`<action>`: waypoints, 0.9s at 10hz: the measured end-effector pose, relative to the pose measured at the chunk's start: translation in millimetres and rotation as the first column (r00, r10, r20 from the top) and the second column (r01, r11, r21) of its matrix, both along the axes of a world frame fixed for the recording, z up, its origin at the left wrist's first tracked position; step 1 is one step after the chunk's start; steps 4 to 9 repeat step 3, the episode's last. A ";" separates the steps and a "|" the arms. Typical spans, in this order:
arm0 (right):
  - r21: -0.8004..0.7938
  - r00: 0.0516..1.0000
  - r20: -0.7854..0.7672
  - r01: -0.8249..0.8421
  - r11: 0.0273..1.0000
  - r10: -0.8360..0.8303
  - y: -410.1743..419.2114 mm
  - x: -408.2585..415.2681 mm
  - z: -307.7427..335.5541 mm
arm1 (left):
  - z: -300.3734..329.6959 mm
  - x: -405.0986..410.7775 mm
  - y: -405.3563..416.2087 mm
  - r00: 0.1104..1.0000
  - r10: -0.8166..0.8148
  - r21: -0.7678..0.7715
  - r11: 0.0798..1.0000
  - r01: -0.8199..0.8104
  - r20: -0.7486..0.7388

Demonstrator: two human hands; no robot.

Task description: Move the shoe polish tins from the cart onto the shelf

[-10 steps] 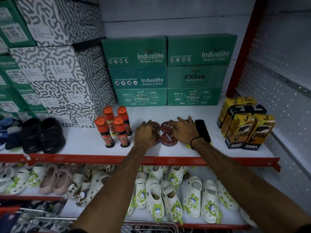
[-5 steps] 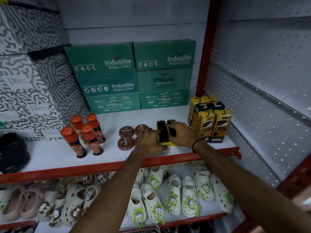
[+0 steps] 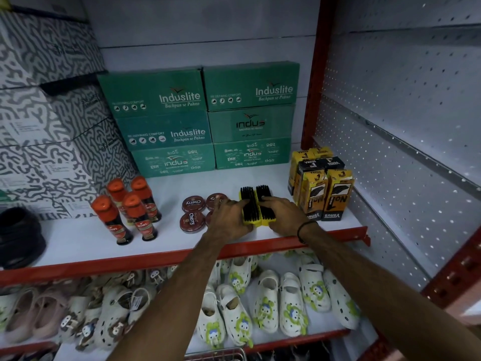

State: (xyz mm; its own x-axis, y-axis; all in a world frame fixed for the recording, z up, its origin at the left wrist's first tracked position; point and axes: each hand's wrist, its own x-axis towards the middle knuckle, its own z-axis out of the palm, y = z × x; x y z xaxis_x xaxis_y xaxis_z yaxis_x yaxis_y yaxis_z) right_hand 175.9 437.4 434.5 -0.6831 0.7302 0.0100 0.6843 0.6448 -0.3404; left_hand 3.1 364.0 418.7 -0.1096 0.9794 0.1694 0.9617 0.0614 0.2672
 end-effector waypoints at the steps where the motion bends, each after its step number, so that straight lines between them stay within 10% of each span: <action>1: 0.007 1.000 -0.011 -0.009 1.000 0.009 -5.6 2.1 4.2 | -2.7 -1.8 -1.8 0.999 -0.015 -0.015 1.000 0.014 -0.032; 9: 0.111 0.991 -0.127 0.048 0.993 -0.034 -3.9 -2.0 27.6 | 10.1 -22.2 -2.8 0.999 0.054 -0.044 0.998 -0.054 0.007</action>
